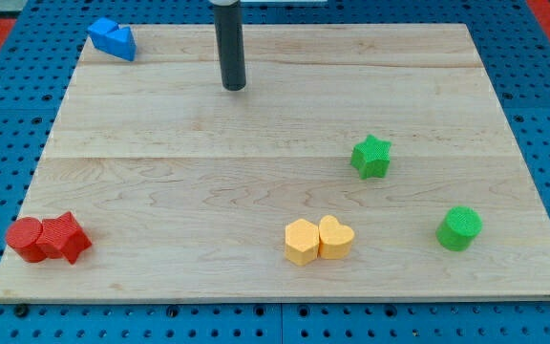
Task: Move your arm at the yellow hexagon
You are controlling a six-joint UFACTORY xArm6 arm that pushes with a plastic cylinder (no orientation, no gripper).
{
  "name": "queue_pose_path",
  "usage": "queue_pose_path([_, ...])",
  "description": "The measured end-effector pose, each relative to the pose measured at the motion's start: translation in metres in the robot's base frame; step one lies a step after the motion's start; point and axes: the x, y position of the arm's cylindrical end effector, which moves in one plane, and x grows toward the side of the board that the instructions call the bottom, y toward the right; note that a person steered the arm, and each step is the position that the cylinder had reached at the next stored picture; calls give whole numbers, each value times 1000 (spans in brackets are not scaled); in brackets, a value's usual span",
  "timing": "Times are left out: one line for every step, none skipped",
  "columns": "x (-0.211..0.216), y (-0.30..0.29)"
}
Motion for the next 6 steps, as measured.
queue_pose_path([50,-6])
queue_pose_path([111,-17])
queue_pose_path([200,-50])
queue_pose_path([262,-19])
queue_pose_path([287,23])
queue_pose_path([282,54])
